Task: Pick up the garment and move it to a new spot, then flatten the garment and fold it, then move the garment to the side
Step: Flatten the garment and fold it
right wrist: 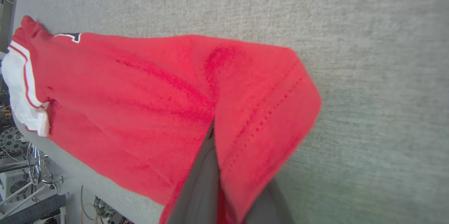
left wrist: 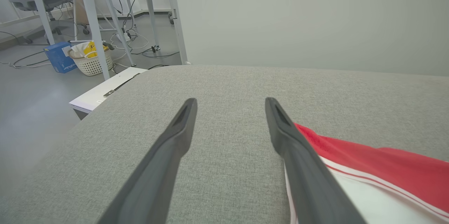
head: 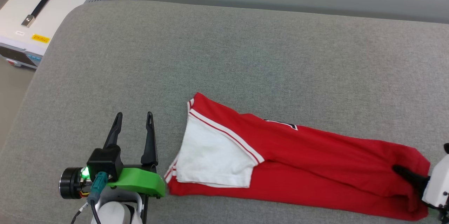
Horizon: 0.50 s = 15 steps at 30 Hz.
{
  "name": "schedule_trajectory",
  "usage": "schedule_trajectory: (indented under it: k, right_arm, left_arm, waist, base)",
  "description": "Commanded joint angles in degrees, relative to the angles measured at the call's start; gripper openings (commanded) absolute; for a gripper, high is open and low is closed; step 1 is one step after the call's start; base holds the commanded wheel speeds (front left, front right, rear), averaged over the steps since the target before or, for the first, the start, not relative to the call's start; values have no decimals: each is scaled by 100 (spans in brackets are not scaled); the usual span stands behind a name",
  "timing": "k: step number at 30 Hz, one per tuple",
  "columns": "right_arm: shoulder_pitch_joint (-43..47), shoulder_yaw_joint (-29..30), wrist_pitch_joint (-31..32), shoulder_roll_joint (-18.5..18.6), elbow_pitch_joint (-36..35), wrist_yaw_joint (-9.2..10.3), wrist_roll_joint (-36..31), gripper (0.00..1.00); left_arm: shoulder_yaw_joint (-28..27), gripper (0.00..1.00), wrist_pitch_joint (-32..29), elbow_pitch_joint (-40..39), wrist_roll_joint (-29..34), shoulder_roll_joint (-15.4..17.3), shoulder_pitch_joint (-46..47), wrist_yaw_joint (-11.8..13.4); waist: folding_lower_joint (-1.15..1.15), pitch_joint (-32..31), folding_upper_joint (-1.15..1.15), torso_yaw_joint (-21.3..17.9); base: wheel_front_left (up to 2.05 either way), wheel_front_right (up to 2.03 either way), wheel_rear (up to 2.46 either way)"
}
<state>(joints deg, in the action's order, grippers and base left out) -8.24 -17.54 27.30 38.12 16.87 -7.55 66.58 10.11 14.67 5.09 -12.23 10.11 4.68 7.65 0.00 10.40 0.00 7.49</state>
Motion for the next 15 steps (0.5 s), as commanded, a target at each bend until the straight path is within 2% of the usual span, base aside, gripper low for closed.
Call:
schedule_trajectory:
  k: [1, 10, 15]
  right_arm:
    - [52, 128, -89, 151, 129, 6, 41, 0]
    - [117, 474, -179, 792, 686, 6, -134, 0]
    - [250, 477, -76, 940, 361, 6, -65, 0]
  left_arm:
    - [-62, 100, 32, 21, 106, -67, -101, -69]
    - [-242, 100, 32, 163, 415, -253, -159, -364]
    - [-324, 100, 32, 229, 521, -328, -196, -467]
  waist:
    - [0, -38, 0, -36]
    - [0, -196, 0, -128]
    - [0, -277, 0, -148]
  base:
    - [0, 0, 0]
    - [0, 0, 0]
    - [0, 0, 0]
